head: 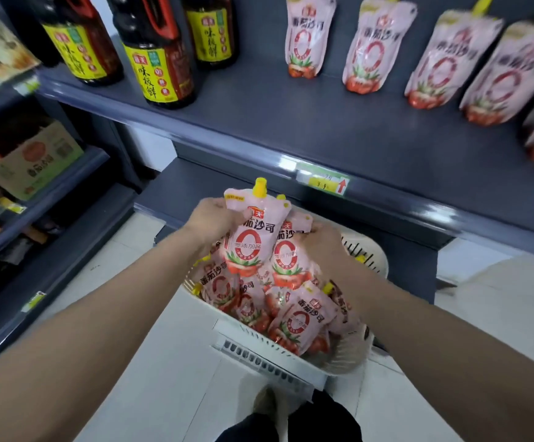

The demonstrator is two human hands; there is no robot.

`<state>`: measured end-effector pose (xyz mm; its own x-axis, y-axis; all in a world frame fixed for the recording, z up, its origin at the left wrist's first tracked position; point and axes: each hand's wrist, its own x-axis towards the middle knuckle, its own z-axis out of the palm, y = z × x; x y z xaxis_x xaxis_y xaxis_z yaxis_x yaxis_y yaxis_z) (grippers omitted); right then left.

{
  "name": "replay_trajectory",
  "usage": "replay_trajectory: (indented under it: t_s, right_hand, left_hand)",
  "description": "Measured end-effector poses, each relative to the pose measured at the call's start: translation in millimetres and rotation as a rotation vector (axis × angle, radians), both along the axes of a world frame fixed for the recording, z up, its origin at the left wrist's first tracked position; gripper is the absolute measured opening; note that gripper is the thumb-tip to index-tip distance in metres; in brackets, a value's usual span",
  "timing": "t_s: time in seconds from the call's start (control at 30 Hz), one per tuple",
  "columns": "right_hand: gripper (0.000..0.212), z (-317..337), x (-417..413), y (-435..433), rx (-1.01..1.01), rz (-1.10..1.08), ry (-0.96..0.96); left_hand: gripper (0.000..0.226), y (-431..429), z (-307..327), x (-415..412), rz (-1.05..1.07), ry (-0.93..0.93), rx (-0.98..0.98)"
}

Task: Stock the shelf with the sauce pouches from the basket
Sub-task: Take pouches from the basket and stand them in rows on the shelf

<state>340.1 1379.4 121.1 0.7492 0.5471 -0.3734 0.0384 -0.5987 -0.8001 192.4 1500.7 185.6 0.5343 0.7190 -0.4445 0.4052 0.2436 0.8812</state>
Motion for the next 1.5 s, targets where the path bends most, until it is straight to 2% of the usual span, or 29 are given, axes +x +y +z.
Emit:
replay_trajectory:
  t_s: [0.27, 0.43, 0.53, 0.73, 0.87, 1.17, 1.27, 1.37, 1.5]
  right_hand:
    - [0.013, 133.0, 69.0, -50.5, 0.337, -0.197, -0.187]
    - [0.013, 182.3, 124.4, -112.0, 0.491, -0.351, -0.242]
    - [0.01, 197.6, 163.5, -151.4, 0.516, -0.444, -0.239]
    - [0.018, 207.8, 230.0, -207.9, 0.497, -0.521, -0.277]
    - [0.009, 204.6, 261.5, -224.6, 0.508, -0.497, -0.267]
    - [0.02, 184.5, 315.2, -235.9, 0.498, -0.435, -0.216]
    - [0.029, 179.3, 327.1, -235.7, 0.516, -0.417, -0.197]
    - [0.028, 175.0, 336.0, -234.5, 0.527, -0.399, -0.181]
    - [0.029, 169.8, 343.7, -231.1, 0.539, -0.357, -0.147]
  left_hand:
    - [0.01, -36.8, 107.2, 80.7, -0.149, -0.306, 0.157]
    - [0.006, -75.7, 142.1, 141.1, -0.217, -0.438, 0.159]
    - [0.012, -97.7, 149.6, 178.7, -0.237, -0.482, 0.128]
    - [0.014, -132.1, 149.3, 251.4, -0.267, -0.443, 0.111]
    - [0.017, -142.1, 142.5, 292.8, -0.229, -0.434, 0.101]
    - [0.025, -135.4, 115.1, 368.0, -0.165, -0.334, 0.105]
    - [0.023, -130.1, 108.1, 386.5, -0.152, -0.334, 0.084]
    - [0.018, -127.1, 103.6, 401.6, -0.155, -0.351, 0.062]
    - [0.023, -123.8, 97.6, 417.9, -0.163, -0.383, 0.017]
